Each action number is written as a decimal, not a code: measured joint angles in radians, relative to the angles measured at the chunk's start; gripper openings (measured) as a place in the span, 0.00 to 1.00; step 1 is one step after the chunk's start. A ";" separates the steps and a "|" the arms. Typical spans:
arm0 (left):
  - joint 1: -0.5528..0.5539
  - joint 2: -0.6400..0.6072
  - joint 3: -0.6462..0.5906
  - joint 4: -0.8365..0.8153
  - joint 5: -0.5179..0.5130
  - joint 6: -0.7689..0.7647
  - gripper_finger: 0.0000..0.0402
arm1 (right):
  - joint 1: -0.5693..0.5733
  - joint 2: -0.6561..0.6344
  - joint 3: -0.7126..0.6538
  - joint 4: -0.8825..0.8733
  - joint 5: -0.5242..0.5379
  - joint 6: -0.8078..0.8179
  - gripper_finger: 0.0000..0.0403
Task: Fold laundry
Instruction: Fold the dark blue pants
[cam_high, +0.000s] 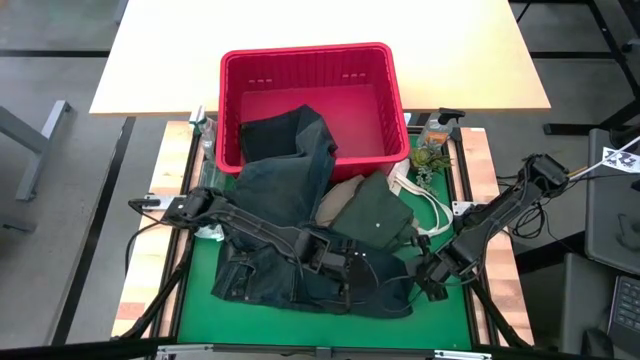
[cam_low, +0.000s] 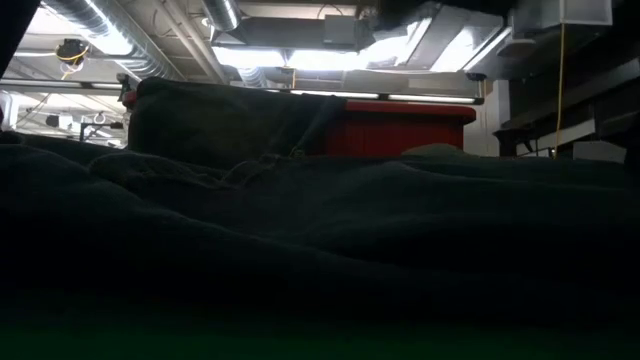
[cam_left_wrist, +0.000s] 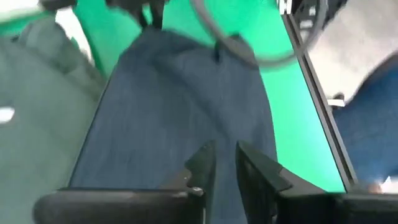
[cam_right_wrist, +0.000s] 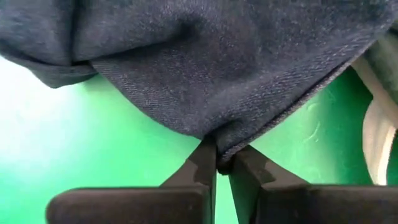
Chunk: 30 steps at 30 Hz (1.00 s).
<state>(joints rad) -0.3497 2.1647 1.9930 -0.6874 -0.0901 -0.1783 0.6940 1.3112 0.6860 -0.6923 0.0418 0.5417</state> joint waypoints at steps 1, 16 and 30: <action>-0.003 -0.016 0.000 -0.035 0.003 -0.003 0.13 | 0.000 0.000 0.006 -0.002 -0.006 0.000 0.08; -0.109 -0.275 -0.029 -0.576 -0.246 -0.238 0.00 | 0.000 0.000 0.126 -0.080 -0.062 -0.027 0.06; -0.256 -0.288 -0.483 -0.278 -0.225 -0.598 0.01 | 0.000 -0.001 0.249 -0.249 -0.172 -0.080 0.06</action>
<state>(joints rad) -0.6062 1.8767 1.5103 -0.9658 -0.3153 -0.7767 0.6941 1.3106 0.9346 -0.9415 -0.1298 0.4622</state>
